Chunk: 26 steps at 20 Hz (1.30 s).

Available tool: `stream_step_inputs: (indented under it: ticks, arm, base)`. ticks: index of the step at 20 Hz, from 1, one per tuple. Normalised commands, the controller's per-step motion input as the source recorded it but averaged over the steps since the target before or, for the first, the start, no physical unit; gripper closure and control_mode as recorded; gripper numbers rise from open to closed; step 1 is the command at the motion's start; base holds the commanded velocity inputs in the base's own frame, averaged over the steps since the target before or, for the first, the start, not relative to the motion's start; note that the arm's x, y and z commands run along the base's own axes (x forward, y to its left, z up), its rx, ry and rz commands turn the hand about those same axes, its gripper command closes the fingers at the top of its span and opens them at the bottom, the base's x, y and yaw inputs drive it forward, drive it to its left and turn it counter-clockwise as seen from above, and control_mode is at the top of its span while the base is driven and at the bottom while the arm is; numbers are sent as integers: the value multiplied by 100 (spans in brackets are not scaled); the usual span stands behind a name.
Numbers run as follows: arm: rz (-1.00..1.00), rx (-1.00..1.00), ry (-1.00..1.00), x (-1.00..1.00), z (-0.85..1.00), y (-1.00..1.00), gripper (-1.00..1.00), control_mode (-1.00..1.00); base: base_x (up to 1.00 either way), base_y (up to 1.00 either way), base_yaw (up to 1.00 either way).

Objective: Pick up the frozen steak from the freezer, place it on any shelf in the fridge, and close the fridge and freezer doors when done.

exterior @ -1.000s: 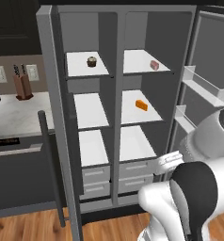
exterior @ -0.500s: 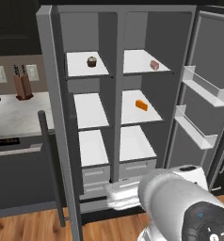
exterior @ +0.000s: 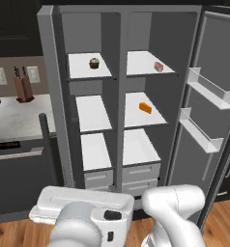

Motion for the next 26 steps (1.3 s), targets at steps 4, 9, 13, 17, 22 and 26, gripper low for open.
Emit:
stream_step_inputs:
  ticks: [4,9,13,17,22,26]
  arm:
    - [-27,-2,-7,100,-37,71,-100,-100]
    - [-24,-12,0,97,-40,43,-100,-100]
    - [-15,-11,0,74,-50,35,-100,-100]
    - [-13,-10,0,89,-33,41,-100,-100]
    - [-7,-5,0,85,-19,6,-100,-100]
    - [-5,-2,0,83,-16,2,-100,-100]
  base:
    - [0,0,0]
    - [0,0,0]
    - [0,0,0]
    - [0,0,0]
    - [0,0,0]
    - [0,0,0]
